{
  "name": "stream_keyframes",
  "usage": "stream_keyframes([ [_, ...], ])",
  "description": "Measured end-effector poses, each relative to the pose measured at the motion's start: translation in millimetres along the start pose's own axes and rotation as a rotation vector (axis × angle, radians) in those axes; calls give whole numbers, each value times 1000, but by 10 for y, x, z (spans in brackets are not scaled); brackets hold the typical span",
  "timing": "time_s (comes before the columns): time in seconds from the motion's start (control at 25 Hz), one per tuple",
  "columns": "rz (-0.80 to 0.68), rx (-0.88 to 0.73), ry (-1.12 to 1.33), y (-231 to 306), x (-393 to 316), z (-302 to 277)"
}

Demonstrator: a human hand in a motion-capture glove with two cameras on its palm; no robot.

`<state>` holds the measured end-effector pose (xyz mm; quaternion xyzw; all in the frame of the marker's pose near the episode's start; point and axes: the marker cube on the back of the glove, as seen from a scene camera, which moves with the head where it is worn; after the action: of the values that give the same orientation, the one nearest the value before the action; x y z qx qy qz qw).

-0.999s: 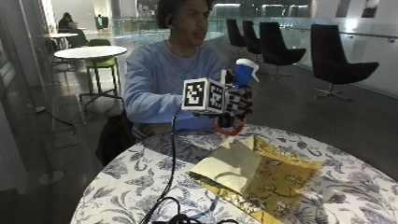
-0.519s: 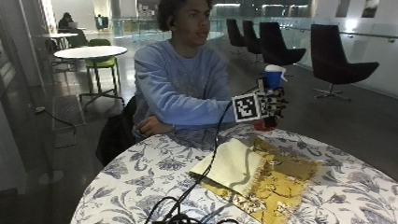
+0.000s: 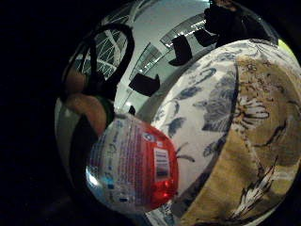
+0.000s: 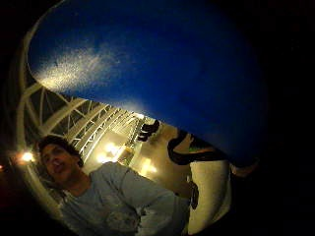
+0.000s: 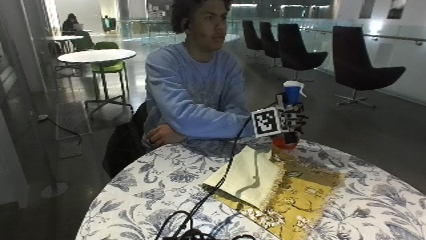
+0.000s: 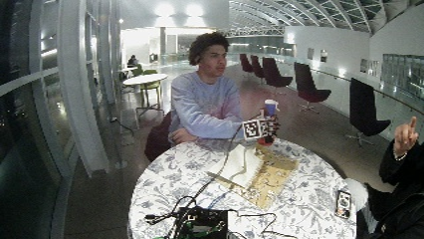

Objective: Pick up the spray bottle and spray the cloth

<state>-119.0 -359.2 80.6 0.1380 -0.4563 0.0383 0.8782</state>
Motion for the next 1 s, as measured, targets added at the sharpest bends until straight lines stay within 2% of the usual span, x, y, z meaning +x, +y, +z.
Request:
stream_keyframes([
  [0.24, 13, -13, 10, 43, 18, -46],
  [0.4, -34, -41, 77, 150, -5, -216],
  [0.56, -56, -38, 205, 279, -30, -685],
  [1.0, 2, 9, 617, 960, -7, -2319],
])
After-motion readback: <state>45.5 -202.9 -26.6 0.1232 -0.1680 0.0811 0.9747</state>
